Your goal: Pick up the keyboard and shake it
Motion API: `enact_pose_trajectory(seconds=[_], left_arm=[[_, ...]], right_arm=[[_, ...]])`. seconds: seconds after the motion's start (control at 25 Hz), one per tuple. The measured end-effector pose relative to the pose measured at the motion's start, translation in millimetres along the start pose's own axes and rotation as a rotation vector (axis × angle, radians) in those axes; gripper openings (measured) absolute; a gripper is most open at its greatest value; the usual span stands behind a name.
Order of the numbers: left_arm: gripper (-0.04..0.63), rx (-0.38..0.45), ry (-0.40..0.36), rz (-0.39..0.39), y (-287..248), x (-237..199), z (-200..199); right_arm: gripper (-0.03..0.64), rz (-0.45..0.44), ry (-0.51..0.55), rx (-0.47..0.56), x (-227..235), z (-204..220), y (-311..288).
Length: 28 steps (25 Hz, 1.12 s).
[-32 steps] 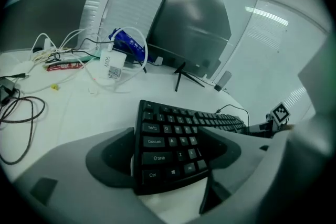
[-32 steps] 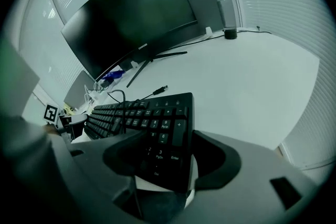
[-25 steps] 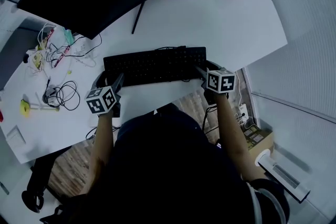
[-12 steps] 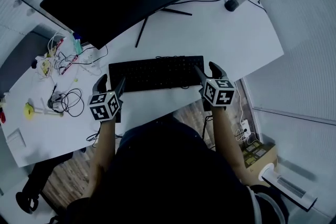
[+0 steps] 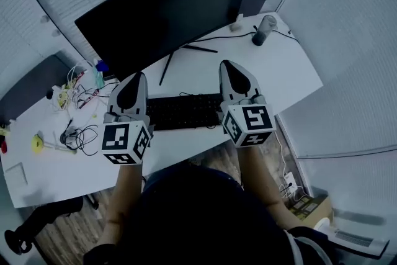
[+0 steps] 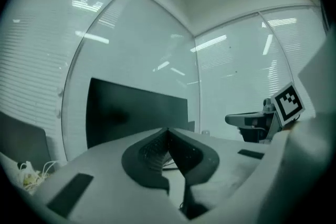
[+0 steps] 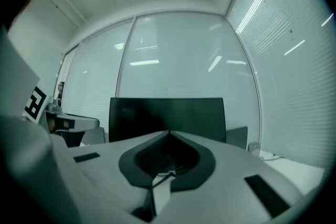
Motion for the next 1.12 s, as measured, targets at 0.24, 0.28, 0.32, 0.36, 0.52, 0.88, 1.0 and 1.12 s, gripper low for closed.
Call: enact_pose_trajectory(seconds=[0.24, 0.28, 0.32, 0.36, 0.52, 0.88, 1.0, 1.12], left_arm=[[0.023, 0.128, -0.030, -0.014, 3.0, 24.3, -64.6], [0.023, 0.139, -0.036, -0.018, 3.6, 28.1, -70.4], [0.025, 0.148, -0.042, -0.021, 4.3, 31.6, -74.9], [0.023, 0.155, -0.046, -0.022, 5.1, 34.8, -78.2], [0.024, 0.161, -0.057, -0.028, 9.6, 43.3, -83.7], [0.023, 0.157, -0.082, -0.050, 16.3, 52.1, -82.0], [0.023, 0.158, -0.091, -0.047, 18.2, 54.3, -81.9], [0.023, 0.158, -0.084, -0.041, 18.0, 55.2, -79.6]], right_arm=[[0.026, -0.004, 0.077, 0.158, -6.4, -71.8, 15.9], [0.028, -0.007, 0.079, 0.173, -6.4, -77.9, 18.7], [0.028, -0.009, 0.083, 0.185, -6.4, -82.3, 21.2], [0.027, -0.013, 0.087, 0.192, -6.4, -85.1, 23.3], [0.026, -0.016, 0.076, 0.204, -5.4, -85.8, 30.4], [0.026, -0.026, 0.082, 0.201, -2.5, -80.9, 43.1], [0.026, -0.029, 0.080, 0.204, -2.8, -81.3, 46.3], [0.026, -0.029, 0.081, 0.205, -2.6, -80.0, 47.2]])
Point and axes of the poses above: the fingertips, and each gripper's own axes: y backward along the fingers, x to its right, z out of its underside, the point moved 4 cm from there along y, backward along the fingers, and after that the axes turned 7 degrees about x, right-handed, at the moved point
